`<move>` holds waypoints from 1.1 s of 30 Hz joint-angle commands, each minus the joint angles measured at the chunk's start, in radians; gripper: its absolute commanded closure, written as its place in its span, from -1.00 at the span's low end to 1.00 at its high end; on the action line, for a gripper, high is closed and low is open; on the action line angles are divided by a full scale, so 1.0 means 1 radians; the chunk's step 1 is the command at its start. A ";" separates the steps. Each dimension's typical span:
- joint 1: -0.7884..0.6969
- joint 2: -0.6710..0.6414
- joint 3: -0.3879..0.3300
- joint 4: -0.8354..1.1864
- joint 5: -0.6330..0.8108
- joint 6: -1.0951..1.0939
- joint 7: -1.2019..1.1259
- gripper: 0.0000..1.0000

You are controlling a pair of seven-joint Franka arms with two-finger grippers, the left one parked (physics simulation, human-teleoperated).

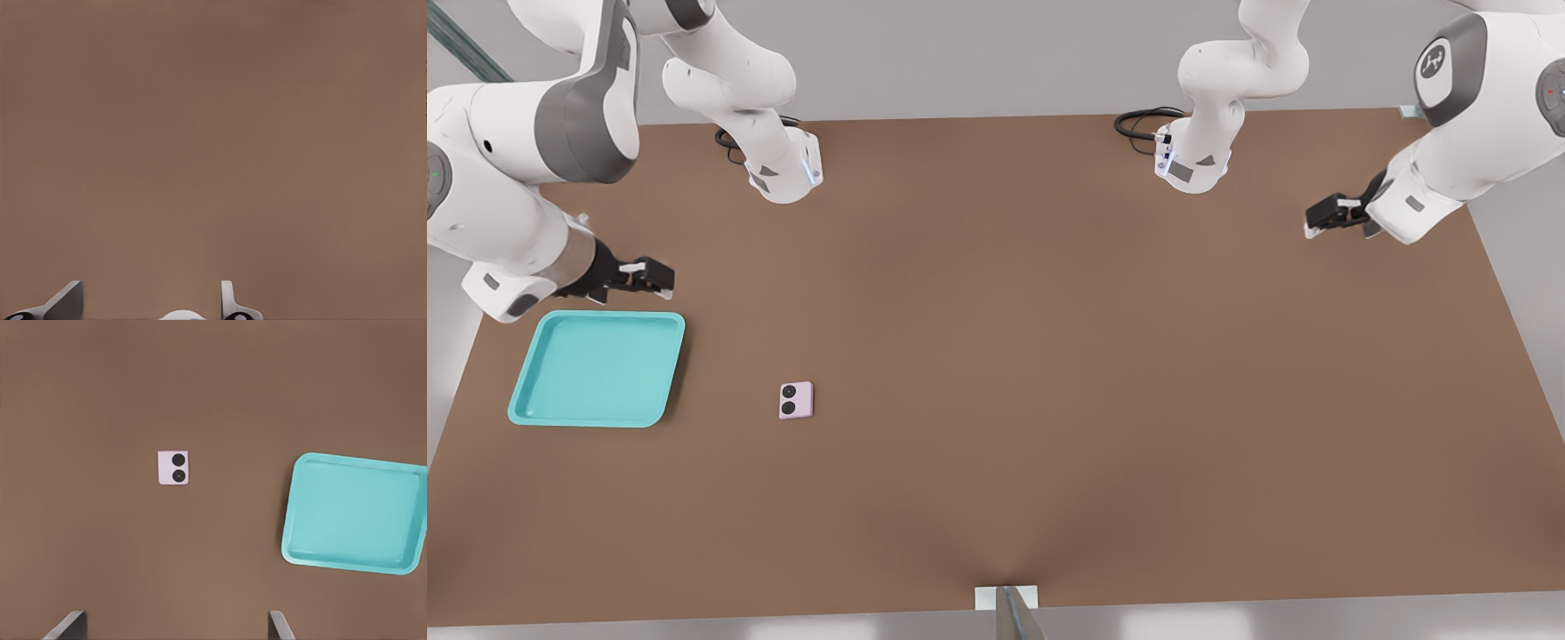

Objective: Keep left arm still and place phone on the tray with right arm

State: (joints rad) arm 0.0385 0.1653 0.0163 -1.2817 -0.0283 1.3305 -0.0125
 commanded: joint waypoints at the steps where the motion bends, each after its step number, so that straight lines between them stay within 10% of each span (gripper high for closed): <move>1: 0.001 -0.003 0.001 0.002 -0.005 0.099 0.028 -1.00; 16: 0.104 0.341 0.034 -0.508 0.016 1.023 0.213 -1.00; 31: 0.044 0.453 0.042 -0.651 0.016 1.293 0.223 -1.00; 33: 0.046 0.453 0.045 -0.653 0.014 1.291 0.221 -0.72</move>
State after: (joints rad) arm 0.0843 0.6181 0.0602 -1.9339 -0.0142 2.5699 0.1551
